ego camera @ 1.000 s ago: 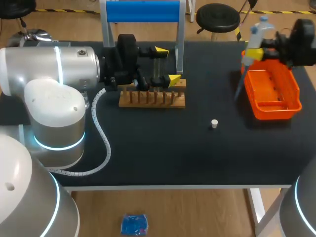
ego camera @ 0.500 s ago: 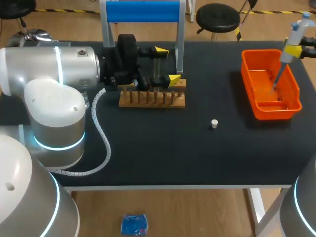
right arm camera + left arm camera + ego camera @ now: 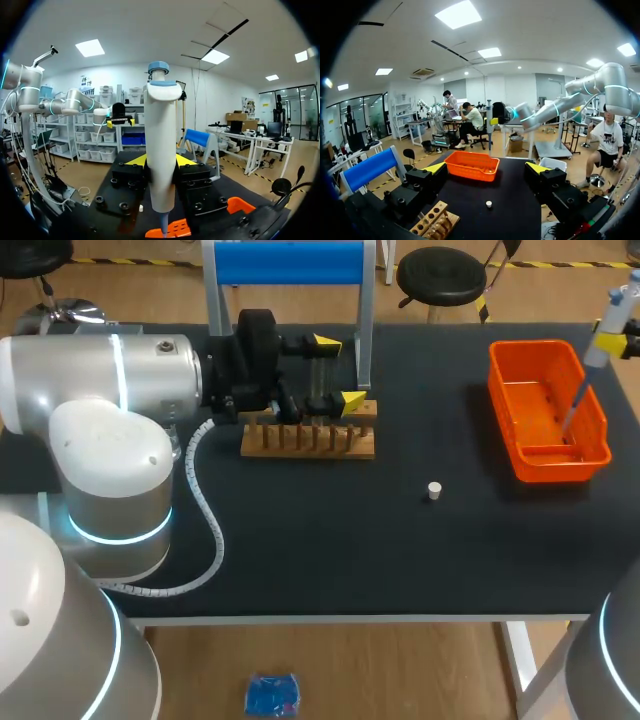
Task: Invert the test tube, pick up the pipette, mount the tip to pipette, aspirate from beaker and dispense into the tube, eject the tip, return the pipette, and cap with the stopper.
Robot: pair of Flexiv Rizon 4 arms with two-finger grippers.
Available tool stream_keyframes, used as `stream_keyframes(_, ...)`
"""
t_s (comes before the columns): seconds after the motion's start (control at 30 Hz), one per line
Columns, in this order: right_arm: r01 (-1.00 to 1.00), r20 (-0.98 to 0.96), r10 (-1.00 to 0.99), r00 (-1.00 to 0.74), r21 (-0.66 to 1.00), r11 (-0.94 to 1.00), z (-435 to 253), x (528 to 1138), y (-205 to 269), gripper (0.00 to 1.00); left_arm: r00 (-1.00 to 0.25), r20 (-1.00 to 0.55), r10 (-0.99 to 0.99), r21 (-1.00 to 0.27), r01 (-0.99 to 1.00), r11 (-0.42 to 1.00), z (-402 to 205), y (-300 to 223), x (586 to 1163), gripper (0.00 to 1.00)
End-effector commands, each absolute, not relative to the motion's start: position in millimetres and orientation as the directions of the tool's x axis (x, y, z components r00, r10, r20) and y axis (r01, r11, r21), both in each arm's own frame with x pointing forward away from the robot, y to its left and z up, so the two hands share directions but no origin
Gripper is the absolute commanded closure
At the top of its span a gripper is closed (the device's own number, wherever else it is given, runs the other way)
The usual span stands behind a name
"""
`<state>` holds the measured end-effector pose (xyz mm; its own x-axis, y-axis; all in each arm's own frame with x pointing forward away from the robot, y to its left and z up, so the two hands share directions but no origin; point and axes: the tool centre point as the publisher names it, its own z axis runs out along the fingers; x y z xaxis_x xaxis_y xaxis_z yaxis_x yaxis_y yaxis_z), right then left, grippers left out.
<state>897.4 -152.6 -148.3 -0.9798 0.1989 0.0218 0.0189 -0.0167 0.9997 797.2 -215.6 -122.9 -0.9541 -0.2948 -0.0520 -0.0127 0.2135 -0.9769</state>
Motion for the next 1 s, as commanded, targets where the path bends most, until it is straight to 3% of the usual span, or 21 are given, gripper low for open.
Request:
stream_keyframes(0.03, 0.021, 0.024, 0.121, -0.992, 1.0, -0.023, -156, 914, -157, 1.0, -0.954, -0.051, -0.296, -0.977, -0.014, 0.213, -122, -215, 796, 0.0)
stream_keyframes(1.0, 0.023, 0.023, 0.0, -1.0, 1.0, 0.003, -172, 917, -142, 1.0, -0.954, -0.051, -0.296, -0.977, -0.014, 0.213, -122, -215, 796, 0.0)
